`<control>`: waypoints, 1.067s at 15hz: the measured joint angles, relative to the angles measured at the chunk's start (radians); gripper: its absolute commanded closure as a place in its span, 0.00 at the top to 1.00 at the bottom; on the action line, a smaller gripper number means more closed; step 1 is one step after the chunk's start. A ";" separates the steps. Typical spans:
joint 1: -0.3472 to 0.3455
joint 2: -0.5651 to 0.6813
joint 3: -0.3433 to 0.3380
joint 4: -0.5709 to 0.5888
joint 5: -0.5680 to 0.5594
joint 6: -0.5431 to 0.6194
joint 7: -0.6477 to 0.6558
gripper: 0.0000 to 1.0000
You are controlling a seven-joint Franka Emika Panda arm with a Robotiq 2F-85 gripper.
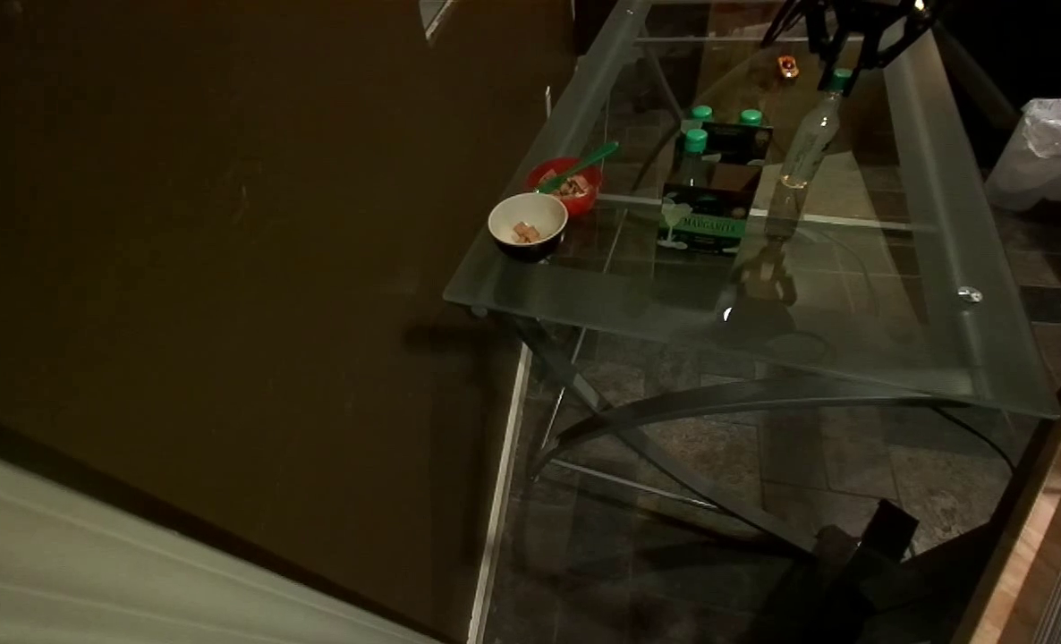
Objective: Pick up the bottles from the box and put them on the table
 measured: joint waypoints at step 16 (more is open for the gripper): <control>0.084 -0.023 0.013 0.023 -0.002 -0.012 -0.017 1.00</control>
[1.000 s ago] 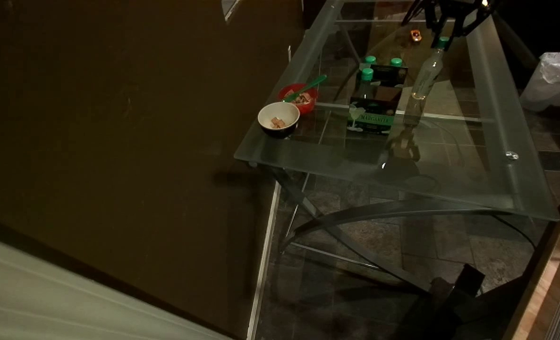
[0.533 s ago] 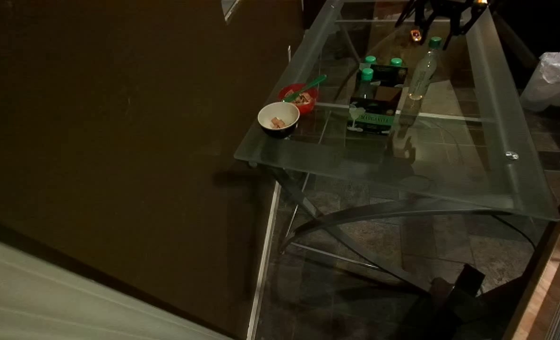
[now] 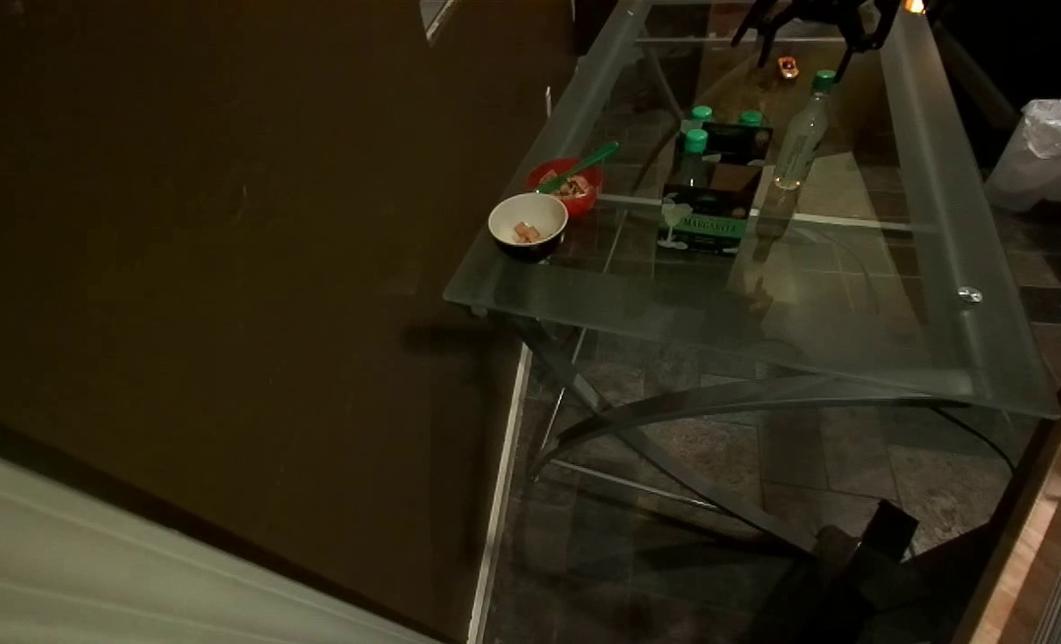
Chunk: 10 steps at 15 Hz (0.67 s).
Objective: Pick up the bottles from the box and put them on the table
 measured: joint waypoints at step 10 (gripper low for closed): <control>0.029 -0.040 0.063 0.000 0.009 -0.115 -0.064 0.75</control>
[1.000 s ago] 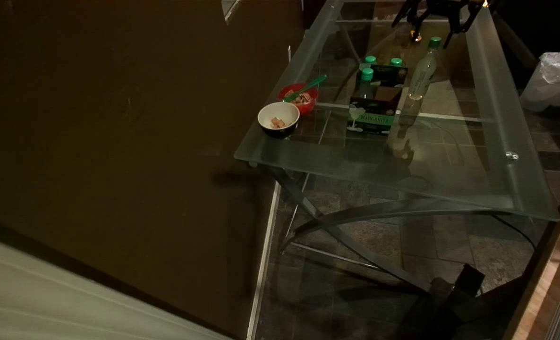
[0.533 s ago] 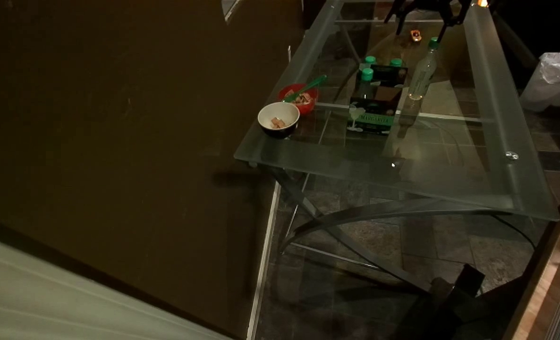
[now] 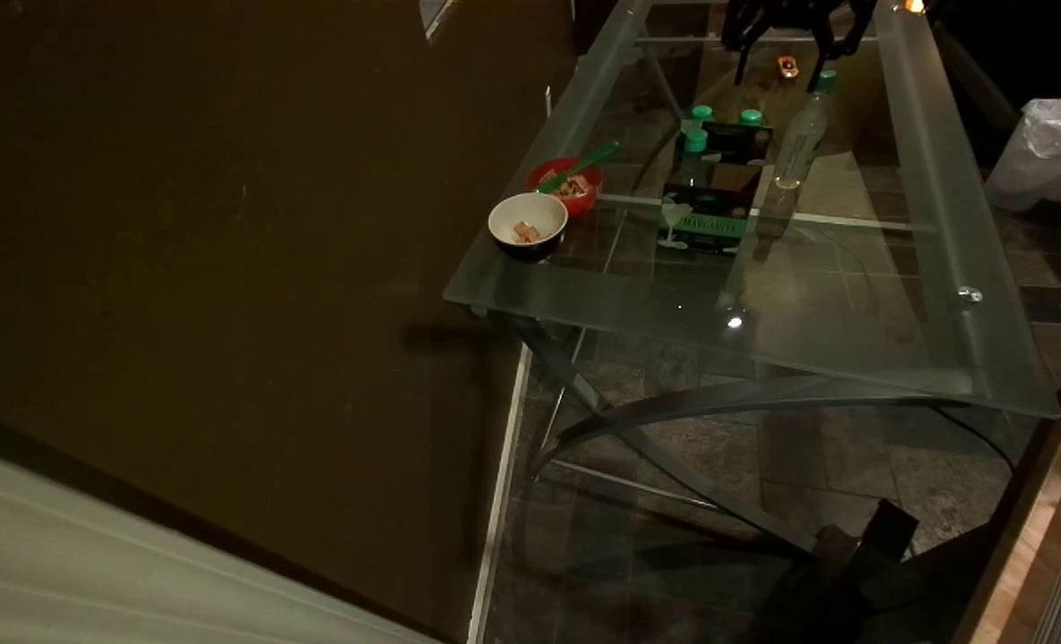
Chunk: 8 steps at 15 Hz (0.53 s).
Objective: Pick up the bottles from the box and put them on the table
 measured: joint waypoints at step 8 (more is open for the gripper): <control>0.008 0.007 0.024 -0.008 0.039 -0.005 -0.055 0.78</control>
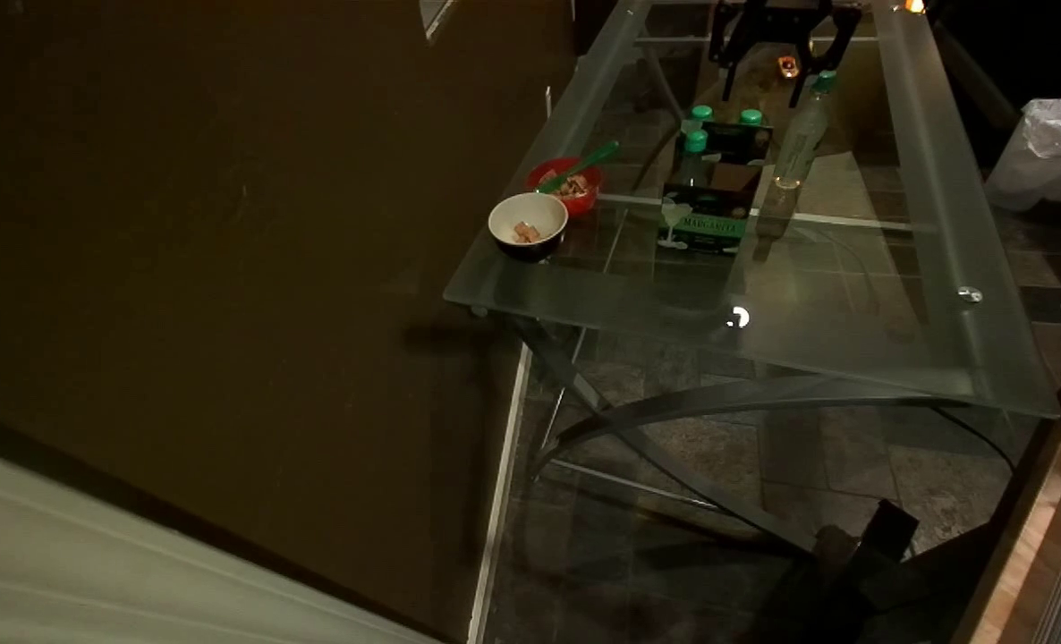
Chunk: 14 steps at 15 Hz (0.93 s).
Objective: Pick up the bottles from the box and put them on the table
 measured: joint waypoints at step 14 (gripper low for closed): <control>0.014 0.043 0.004 -0.007 0.003 0.000 -0.020 0.10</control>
